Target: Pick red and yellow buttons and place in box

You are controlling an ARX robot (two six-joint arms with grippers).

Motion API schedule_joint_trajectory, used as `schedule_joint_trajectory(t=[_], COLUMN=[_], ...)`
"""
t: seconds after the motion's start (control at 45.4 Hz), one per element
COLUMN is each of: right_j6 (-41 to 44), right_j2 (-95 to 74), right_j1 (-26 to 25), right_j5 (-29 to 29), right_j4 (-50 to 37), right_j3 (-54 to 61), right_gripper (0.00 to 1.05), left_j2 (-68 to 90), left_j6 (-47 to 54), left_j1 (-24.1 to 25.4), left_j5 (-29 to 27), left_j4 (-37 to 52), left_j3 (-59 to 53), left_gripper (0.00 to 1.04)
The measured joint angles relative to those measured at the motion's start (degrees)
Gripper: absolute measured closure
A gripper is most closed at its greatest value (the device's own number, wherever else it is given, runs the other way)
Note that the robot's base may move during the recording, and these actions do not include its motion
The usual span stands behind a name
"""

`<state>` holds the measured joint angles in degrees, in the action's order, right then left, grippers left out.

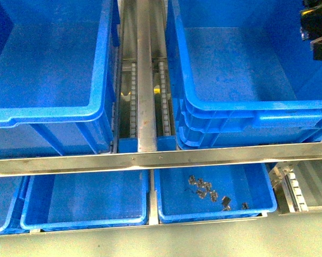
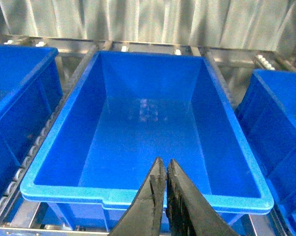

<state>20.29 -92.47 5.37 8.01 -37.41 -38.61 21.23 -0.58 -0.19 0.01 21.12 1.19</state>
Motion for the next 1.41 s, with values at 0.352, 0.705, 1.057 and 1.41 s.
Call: schedule_joint_trajectory(t=[0.352,0.705,1.057,1.41], right_j6=[0.0,0.2,0.7,1.2], right_j2=[-3.6,-6.8,-11.2,-23.6], right_j1=[-6.0,-10.1,-10.6,-6.9], right_j5=[8.5,14.4,17.5,17.0], right_j4=[-3.3,-3.3,-0.7,6.2], right_j3=[-1.3,-2.4,-7.8,-25.6], right_gripper=[0.71,0.71,0.71,0.71], left_j2=[-7.9,-17.8,-20.4,-20.4], left_j6=[0.0,0.0,0.1,0.1], left_j1=[0.0,0.0,0.0,0.0], left_j5=[0.0,0.0,0.0,0.0], left_j4=[-7.8,-19.7,-21.2,-21.1], left_j3=[0.0,0.0,0.0,0.0], left_gripper=[1.02,1.02,0.91,0.40])
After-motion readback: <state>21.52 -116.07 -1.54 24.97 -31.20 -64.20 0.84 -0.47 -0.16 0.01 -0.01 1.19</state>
